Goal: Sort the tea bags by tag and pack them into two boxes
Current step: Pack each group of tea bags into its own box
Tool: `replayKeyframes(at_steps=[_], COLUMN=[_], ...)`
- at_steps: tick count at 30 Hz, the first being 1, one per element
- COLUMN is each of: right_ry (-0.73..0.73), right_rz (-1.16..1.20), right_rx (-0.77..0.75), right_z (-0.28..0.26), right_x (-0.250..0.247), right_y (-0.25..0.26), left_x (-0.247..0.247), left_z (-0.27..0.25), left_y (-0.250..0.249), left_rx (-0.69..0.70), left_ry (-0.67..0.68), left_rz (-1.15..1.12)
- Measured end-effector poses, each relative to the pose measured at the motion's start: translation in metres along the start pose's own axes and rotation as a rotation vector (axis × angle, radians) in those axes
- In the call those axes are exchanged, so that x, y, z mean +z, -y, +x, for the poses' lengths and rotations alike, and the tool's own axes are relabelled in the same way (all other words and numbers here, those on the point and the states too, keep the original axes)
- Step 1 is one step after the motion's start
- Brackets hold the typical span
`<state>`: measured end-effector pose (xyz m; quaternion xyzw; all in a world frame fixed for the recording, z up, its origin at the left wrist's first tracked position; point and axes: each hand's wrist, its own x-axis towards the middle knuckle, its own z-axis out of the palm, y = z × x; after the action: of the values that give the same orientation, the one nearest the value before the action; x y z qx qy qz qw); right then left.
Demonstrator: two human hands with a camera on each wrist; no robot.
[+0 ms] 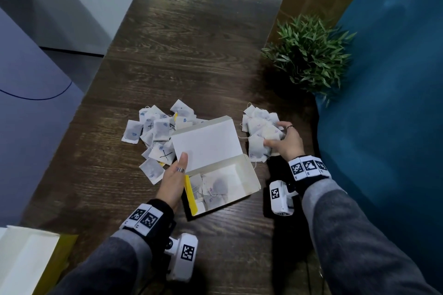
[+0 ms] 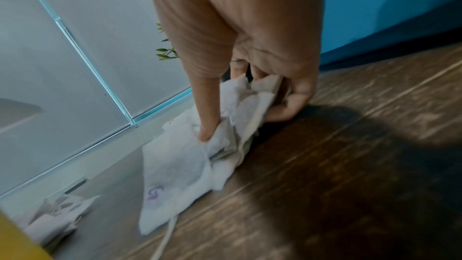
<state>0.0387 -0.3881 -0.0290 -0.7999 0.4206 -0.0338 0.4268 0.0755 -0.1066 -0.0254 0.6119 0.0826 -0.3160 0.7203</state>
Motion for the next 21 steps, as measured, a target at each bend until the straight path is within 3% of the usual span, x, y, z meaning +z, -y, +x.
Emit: replayKeyframes(at_steps=[6, 10, 13, 16, 21], right_ry=[-0.106, -0.133, 0.114, 0.421, 0.592], right_rz=[0.026, 0.287, 0.595, 0.78, 0.364], right_rx=[-0.068, -0.204, -0.283, -0.207, -0.169], right_z=[-0.018, -0.047, -0.079, -0.105, -0.12], right_x=[-0.026, -0.048, -0.049, -0.024, 0.029], right_y=[0.001, 0.025, 0.054, 0.069, 0.055], left_x=[-0.001, -0.001, 0.001, 0.0, -0.001], left_z=[-0.001, -0.001, -0.003, -0.004, -0.006], left_y=[-0.001, 0.0, -0.001, -0.003, -0.005], left_rx=[-0.024, -0.021, -0.017, -0.016, -0.02], left_ry=[0.0, 0.0, 0.003, 0.002, -0.015], left_rz=[-0.008, -0.01, 0.013, 0.047, 0.12])
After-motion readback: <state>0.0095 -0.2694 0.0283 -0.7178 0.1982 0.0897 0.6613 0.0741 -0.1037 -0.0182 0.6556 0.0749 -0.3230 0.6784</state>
